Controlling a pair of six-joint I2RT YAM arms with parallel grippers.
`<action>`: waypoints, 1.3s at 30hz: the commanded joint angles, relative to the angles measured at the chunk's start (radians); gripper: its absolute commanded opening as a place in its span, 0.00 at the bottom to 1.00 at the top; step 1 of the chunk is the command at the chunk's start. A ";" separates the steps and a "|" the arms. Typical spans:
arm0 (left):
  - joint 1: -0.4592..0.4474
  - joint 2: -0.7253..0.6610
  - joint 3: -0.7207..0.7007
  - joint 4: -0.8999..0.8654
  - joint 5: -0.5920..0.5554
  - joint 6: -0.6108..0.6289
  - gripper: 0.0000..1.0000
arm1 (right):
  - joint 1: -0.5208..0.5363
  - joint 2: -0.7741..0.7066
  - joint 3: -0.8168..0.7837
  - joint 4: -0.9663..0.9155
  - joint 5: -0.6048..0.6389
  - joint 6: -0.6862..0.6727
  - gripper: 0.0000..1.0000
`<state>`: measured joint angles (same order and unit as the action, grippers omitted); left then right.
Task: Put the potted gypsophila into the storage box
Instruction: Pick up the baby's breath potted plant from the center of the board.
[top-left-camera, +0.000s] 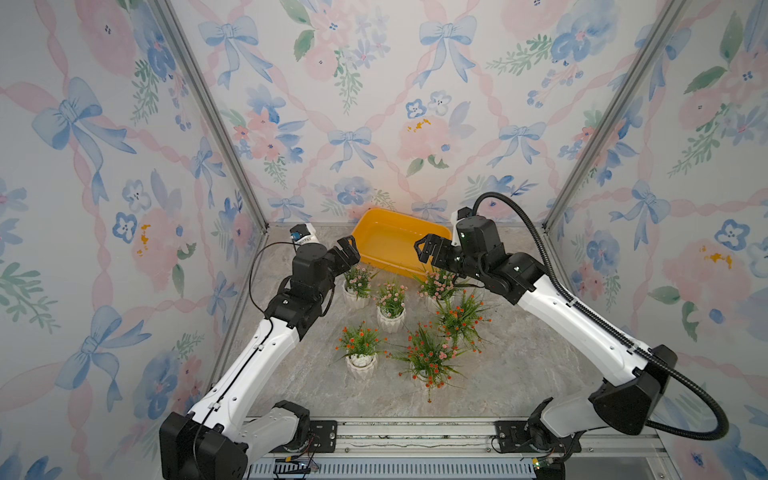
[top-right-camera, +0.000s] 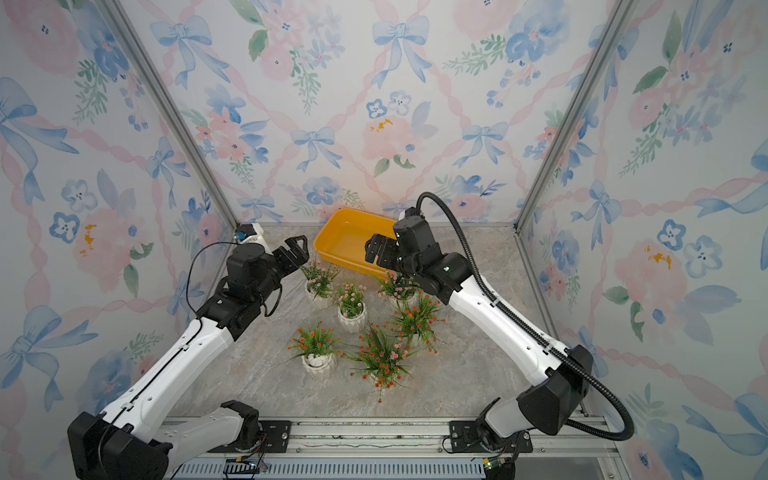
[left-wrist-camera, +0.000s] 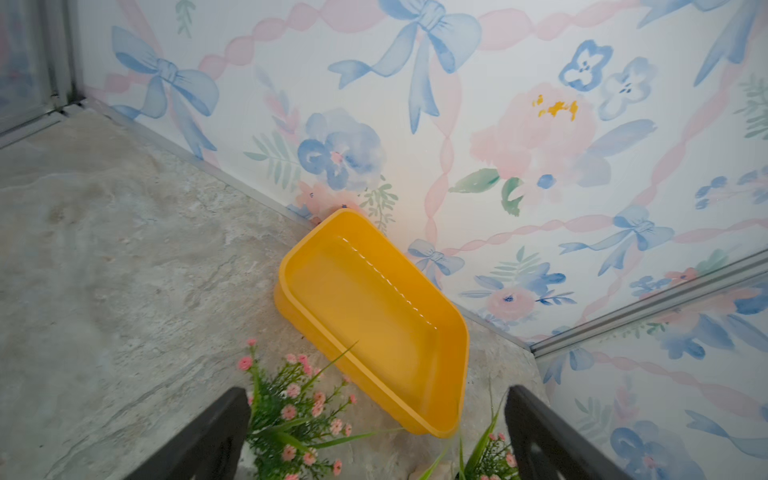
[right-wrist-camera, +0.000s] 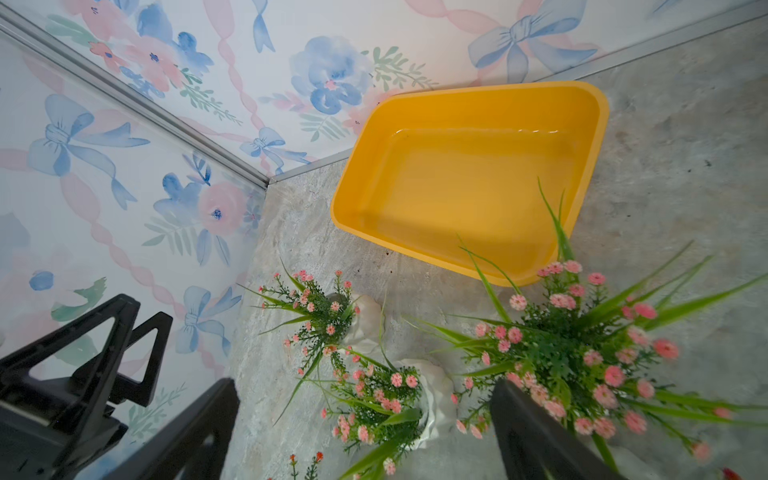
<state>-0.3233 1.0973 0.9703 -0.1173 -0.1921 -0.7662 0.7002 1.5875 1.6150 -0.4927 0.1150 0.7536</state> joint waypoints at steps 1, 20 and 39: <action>0.043 -0.044 -0.057 -0.121 0.045 0.001 0.98 | -0.018 -0.049 -0.054 0.080 0.019 0.001 0.97; 0.190 0.333 -0.091 -0.161 0.272 0.011 0.88 | -0.233 0.022 -0.021 -0.093 0.195 -0.014 0.97; 0.199 0.444 -0.021 -0.171 0.322 0.023 0.73 | -0.243 0.007 -0.054 -0.214 0.276 0.075 0.97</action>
<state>-0.1337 1.5459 0.9337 -0.2649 0.1246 -0.7406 0.4591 1.5776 1.5528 -0.6521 0.3553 0.8146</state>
